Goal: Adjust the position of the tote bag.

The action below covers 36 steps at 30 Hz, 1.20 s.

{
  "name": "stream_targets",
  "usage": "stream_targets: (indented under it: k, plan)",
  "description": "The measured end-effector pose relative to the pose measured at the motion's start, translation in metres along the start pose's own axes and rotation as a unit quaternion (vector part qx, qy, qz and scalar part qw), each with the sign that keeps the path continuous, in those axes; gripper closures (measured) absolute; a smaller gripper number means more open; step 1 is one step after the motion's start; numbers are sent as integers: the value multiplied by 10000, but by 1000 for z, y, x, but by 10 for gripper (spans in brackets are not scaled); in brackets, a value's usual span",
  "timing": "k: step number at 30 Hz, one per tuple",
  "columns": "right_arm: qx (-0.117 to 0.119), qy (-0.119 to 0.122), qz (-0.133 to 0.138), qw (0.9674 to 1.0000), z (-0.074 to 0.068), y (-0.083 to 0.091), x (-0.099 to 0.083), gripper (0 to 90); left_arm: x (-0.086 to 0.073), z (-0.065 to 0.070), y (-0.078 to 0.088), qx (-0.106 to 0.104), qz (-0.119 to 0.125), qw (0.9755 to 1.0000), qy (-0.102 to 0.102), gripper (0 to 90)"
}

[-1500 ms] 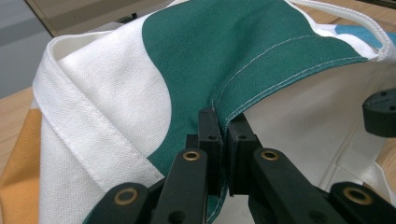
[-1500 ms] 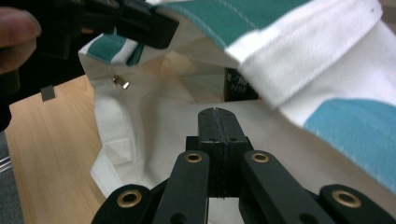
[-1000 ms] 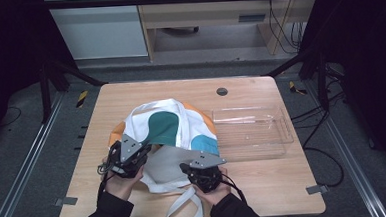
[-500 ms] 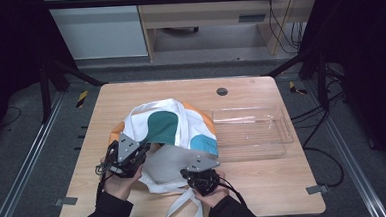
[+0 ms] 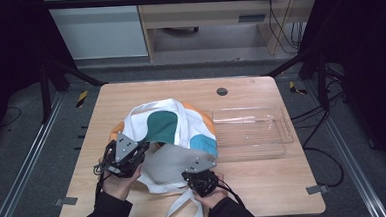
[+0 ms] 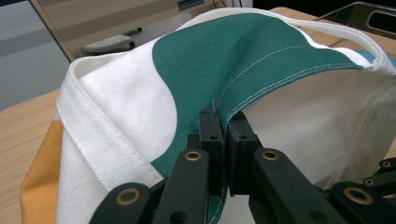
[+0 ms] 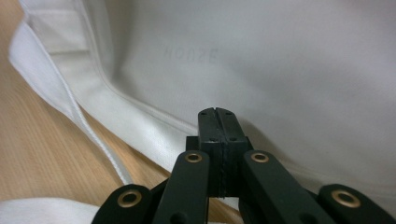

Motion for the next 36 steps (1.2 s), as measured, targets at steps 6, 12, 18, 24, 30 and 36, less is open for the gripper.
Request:
stream_targets:
  k: [6,12,18,24,30,36]
  plan:
    - [-74,53,-66,9999,-2,-5,-2,900,0,-1,1,-12,34,10000,11,868]
    - [-67,64,-89,9999,-2,-6,-2,900,2,-3,3,-17,80,10000,37,868]
    - [-79,23,-111,9999,-3,-6,-2,900,6,-4,4,-27,90,10000,29,869]
    - [-118,58,-108,9999,-3,-5,-3,900,15,-8,9,-26,231,9997,78,871]
    - [-135,92,-130,9998,-4,-5,-2,900,27,-13,12,14,396,9991,145,871]
    - [-137,133,-123,9997,-4,-5,-2,900,40,-19,14,93,457,9988,132,872]
Point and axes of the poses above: each handheld gripper's, and its own axes: y roughly backward along the jaws, x roughly out of its top, z roughly to its right, the point moved 2 cm from there along -y, roughly forward along the jaws, and after that the axes turned 15 degrees about -x, right-handed, at the moved point
